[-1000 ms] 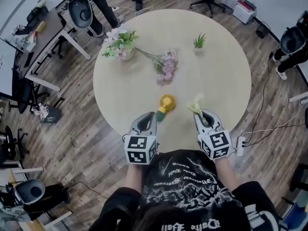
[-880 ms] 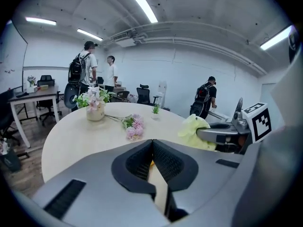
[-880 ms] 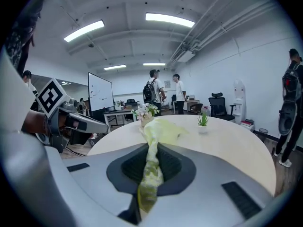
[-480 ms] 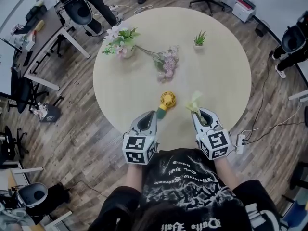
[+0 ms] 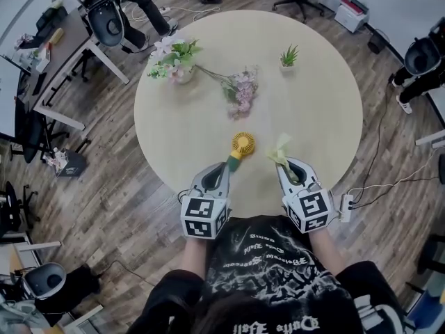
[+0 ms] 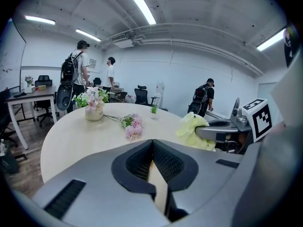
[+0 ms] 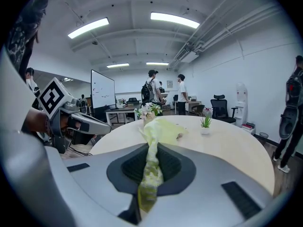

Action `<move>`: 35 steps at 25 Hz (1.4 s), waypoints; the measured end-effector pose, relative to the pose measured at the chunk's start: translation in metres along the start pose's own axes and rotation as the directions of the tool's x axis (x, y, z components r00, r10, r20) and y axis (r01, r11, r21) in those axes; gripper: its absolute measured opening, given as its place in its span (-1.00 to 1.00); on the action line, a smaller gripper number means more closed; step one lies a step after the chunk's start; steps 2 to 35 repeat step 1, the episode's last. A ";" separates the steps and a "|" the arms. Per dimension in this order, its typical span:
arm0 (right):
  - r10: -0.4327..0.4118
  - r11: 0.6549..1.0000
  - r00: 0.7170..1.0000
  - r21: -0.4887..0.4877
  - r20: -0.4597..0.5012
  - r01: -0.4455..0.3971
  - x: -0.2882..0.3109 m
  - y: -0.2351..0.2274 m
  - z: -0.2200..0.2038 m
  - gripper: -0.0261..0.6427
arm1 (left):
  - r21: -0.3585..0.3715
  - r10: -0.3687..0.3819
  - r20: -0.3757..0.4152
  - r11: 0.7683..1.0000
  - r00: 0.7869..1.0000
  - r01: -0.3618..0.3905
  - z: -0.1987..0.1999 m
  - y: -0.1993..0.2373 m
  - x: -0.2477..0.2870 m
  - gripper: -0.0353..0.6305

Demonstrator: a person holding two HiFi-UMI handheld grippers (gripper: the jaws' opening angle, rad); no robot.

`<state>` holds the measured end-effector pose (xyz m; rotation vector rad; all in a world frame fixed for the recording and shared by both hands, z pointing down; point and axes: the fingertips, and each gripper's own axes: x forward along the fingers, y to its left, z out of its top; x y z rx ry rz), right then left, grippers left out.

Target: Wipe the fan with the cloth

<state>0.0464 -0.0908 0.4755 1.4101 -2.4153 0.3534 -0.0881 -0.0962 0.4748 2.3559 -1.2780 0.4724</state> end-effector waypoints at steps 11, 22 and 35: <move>0.000 1.000 1.000 0.000 -0.002 0.000 0.000 0.000 -0.001 -0.83 | 0.001 0.000 -0.003 1.000 1.000 0.000 -0.001 0.000 0.000 -0.83; 0.000 1.000 1.000 0.000 -0.002 0.000 0.000 0.000 -0.001 -0.83 | 0.001 0.000 -0.003 1.000 1.000 0.000 -0.001 0.000 0.000 -0.83; 0.000 1.000 1.000 0.000 -0.002 0.000 0.000 0.000 -0.001 -0.83 | 0.001 0.000 -0.003 1.000 1.000 0.000 -0.001 0.000 0.000 -0.83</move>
